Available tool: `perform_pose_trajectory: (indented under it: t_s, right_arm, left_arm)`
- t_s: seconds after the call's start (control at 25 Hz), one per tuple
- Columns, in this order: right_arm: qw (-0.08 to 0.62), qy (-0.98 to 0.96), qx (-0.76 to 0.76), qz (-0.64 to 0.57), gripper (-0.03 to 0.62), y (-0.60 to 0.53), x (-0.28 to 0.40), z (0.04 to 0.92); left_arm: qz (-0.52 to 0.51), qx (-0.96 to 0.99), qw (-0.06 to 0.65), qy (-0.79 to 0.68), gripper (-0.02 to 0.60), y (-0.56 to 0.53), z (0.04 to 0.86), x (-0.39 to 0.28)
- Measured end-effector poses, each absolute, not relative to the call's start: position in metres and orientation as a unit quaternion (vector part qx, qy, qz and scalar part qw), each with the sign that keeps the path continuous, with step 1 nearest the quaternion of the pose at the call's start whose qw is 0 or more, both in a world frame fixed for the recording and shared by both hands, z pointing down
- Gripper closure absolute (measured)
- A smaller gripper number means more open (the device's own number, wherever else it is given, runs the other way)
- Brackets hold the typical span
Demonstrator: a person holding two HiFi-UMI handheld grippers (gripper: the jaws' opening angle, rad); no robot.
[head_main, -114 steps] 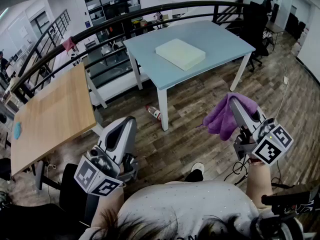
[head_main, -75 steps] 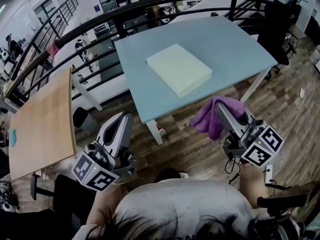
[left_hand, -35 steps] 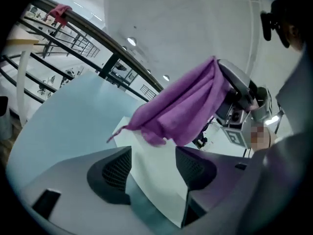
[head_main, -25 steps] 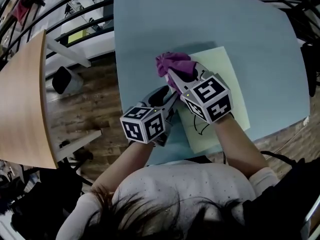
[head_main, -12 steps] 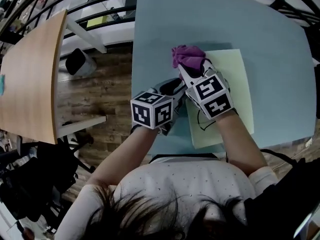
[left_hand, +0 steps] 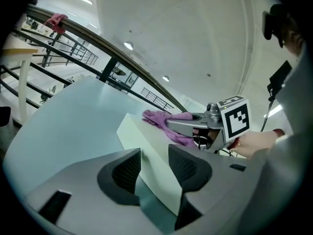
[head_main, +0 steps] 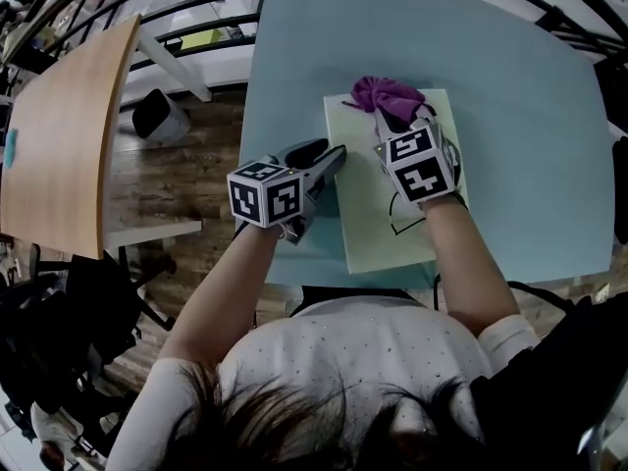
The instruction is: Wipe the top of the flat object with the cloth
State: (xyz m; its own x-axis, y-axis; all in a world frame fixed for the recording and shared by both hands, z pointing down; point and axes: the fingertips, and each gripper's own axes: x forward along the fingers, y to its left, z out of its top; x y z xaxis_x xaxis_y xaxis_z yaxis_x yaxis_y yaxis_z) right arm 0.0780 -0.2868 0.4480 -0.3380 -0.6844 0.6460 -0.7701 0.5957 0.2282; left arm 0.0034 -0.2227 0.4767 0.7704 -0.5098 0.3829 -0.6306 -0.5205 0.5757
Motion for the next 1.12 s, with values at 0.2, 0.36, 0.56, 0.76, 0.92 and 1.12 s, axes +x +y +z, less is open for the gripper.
perform_pose_trajectory:
  t_s: [0.2,0.36,0.56,0.76,0.92,1.12]
  right_arm:
    - [0.365,-0.782,0.500,0.072,0.577,-0.291,0.142,0.449]
    - [0.362,-0.756,0.539,0.087,0.577,-0.294,0.184,0.447]
    - [0.355,-0.732,0.573,0.100,0.577,-0.296,0.214,0.445]
    - [0.277,-0.781,0.548,0.119,0.579,-0.294,0.197,0.412]
    - [0.117,-0.869,0.476,0.069,0.579,-0.271,0.133,0.315]
    - [0.004,-0.918,0.394,0.042,0.577,-0.236,0.079,0.236]
  left_arm:
    - [0.079,0.868,0.368,-0.324,0.405,-0.222,0.475,0.005]
    - [0.075,0.867,0.378,-0.316,0.408,-0.223,0.473,0.004]
    - [0.073,0.867,0.380,-0.313,0.413,-0.222,0.473,0.003]
    - [0.072,0.867,0.382,-0.312,0.413,-0.222,0.473,0.004]
    - [0.073,0.867,0.385,-0.309,0.413,-0.221,0.474,0.004]
    - [0.074,0.865,0.390,-0.306,0.413,-0.220,0.475,0.004]
